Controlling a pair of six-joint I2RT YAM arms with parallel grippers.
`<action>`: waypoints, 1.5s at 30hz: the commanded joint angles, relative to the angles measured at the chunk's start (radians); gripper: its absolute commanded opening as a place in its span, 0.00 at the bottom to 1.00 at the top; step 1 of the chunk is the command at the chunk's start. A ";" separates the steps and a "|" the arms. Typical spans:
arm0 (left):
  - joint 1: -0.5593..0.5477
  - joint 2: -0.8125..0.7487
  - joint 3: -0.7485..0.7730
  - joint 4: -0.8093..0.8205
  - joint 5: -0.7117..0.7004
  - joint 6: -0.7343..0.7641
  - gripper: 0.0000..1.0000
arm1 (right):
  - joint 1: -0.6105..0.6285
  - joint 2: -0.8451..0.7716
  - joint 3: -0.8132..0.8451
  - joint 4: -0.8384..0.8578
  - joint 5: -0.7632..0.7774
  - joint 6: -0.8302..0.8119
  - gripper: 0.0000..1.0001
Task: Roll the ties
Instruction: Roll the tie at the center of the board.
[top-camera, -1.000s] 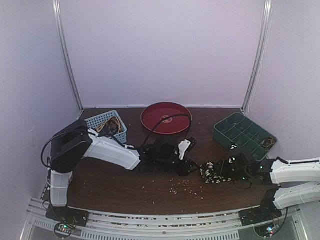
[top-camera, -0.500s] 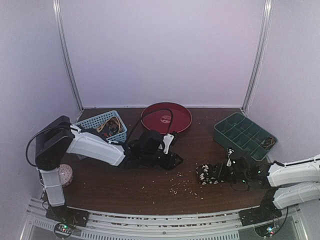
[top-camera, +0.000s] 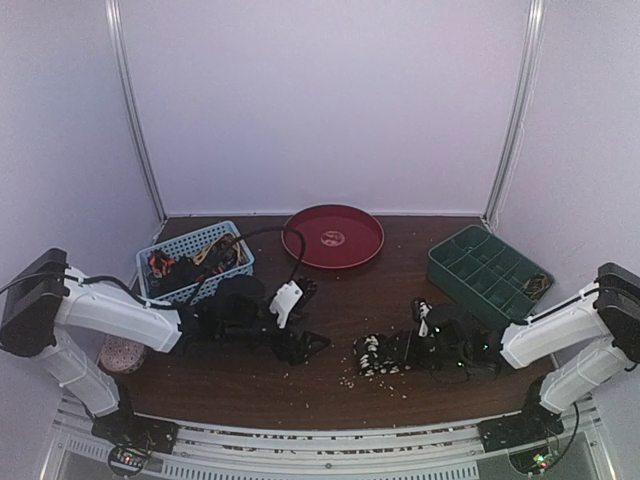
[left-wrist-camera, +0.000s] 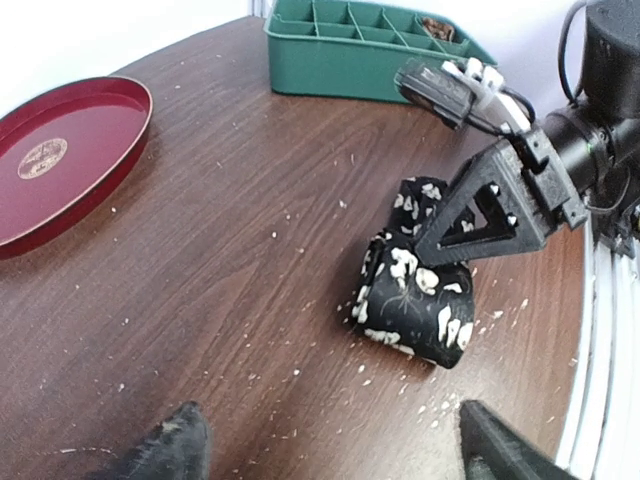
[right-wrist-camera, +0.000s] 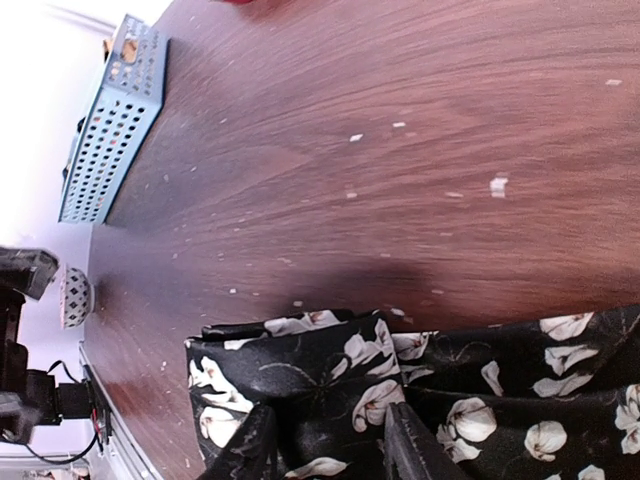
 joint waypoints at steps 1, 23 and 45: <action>-0.014 0.026 0.008 0.043 0.009 0.176 0.91 | 0.016 0.074 0.063 0.032 -0.052 -0.024 0.37; -0.046 0.420 0.365 -0.102 0.158 0.263 0.94 | 0.015 0.117 0.085 0.061 -0.094 -0.037 0.38; -0.046 0.458 0.398 -0.156 0.258 0.321 0.51 | 0.003 0.107 0.078 0.053 -0.075 -0.053 0.40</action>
